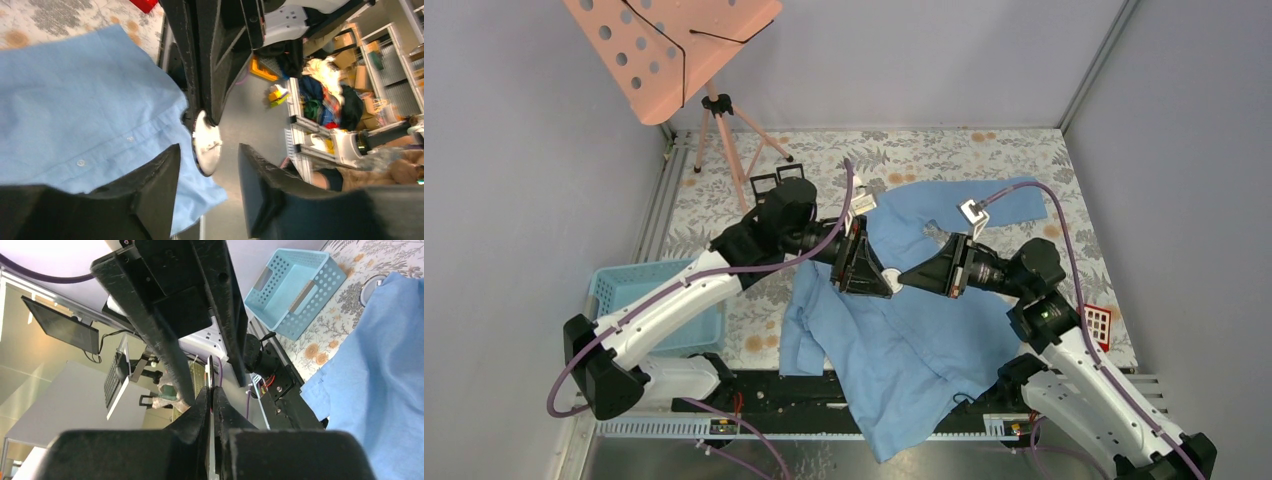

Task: Pin the brooch onto the clothing
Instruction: Pick up the brooch from the brooch box.

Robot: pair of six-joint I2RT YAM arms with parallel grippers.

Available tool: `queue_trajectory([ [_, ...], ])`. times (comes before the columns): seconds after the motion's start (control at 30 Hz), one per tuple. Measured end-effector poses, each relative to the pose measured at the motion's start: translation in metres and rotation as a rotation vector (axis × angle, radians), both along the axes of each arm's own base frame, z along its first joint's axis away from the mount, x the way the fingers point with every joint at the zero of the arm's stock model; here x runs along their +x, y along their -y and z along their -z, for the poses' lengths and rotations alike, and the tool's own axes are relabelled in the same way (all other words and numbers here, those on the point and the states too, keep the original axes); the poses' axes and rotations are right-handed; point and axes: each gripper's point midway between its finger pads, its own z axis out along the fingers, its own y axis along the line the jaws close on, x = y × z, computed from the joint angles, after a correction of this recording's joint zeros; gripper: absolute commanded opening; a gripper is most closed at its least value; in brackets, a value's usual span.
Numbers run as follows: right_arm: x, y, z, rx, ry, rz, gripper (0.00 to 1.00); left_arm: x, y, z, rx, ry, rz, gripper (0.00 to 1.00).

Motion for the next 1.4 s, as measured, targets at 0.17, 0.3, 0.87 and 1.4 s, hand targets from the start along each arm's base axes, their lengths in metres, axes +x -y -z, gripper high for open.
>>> queue_trajectory([
  [0.17,0.001,0.003,-0.008,0.027,0.019,0.049,0.0,0.008,0.002,0.0,0.001,0.021,-0.044,0.99],
  [0.3,-0.001,0.01,-0.018,0.06,0.061,0.099,0.0,0.016,0.002,0.0,-0.004,0.015,-0.099,0.99],
  [0.87,0.031,0.029,-0.007,0.173,0.026,0.348,0.0,0.04,-0.028,-0.001,-0.228,-0.147,-0.531,0.99],
  [1.4,0.037,0.025,-0.004,0.207,0.0,0.359,0.0,0.033,0.014,-0.016,-0.341,-0.254,-0.454,0.51],
])
